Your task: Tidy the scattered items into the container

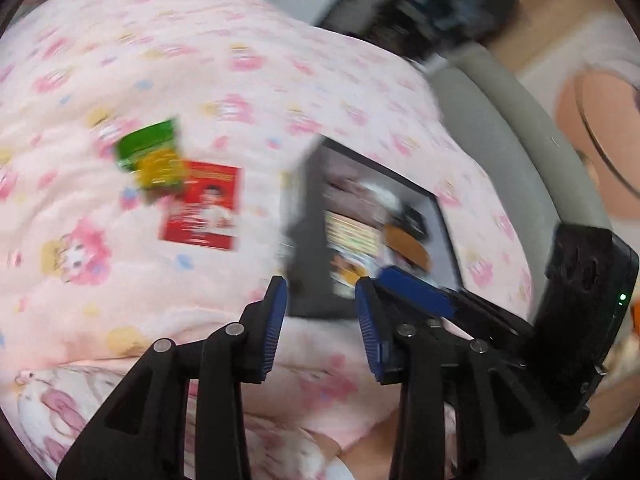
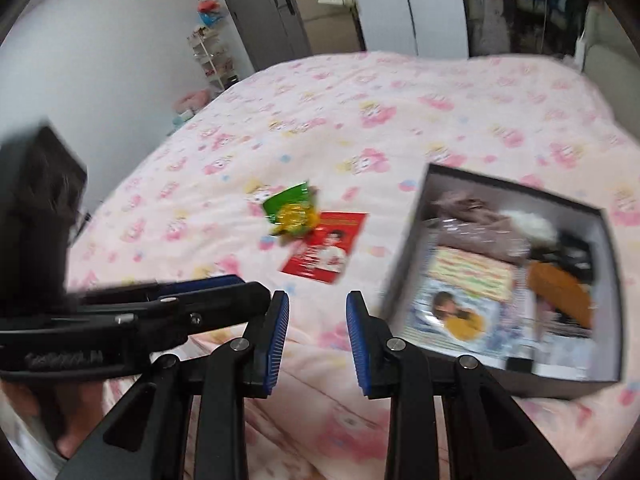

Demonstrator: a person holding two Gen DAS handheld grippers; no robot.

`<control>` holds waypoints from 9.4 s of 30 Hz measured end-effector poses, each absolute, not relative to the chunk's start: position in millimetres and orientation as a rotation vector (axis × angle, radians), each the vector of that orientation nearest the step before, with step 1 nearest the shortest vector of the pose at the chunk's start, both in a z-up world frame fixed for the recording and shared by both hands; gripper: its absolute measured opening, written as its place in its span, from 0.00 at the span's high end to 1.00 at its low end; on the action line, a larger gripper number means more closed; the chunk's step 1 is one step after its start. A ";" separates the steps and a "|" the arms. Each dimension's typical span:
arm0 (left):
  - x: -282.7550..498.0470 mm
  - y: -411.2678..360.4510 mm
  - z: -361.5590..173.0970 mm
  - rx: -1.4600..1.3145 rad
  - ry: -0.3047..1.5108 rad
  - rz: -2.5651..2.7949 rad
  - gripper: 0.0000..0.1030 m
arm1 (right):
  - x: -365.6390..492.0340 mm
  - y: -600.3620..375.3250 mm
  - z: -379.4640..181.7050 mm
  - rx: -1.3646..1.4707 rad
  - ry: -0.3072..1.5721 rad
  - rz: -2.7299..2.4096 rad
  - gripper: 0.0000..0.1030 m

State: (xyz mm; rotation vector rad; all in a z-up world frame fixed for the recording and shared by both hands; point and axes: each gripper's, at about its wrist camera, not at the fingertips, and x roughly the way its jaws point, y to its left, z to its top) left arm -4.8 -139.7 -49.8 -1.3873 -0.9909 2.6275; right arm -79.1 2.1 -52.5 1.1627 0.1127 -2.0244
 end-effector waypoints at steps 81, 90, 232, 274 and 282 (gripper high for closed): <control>-7.6 -131.1 -165.0 -1.681 -1.108 2.309 0.60 | -47.8 67.7 -155.5 1.507 0.030 -1.873 0.82; -25.4 -154.0 -179.9 -1.731 -1.266 2.364 0.60 | -77.1 51.9 -141.6 1.421 0.009 -1.978 0.82; -88.0 13.6 -98.6 -1.467 -0.486 2.566 0.61 | -102.8 191.7 -124.1 1.386 -0.266 -2.242 0.78; -26.9 0.5 -106.0 -1.275 -0.555 2.526 0.74 | -71.6 170.5 -129.6 1.346 -0.177 -2.187 0.77; -19.7 -5.0 -123.3 -1.319 -0.615 2.504 0.74 | -74.4 186.8 -125.4 1.352 -0.233 -2.208 0.77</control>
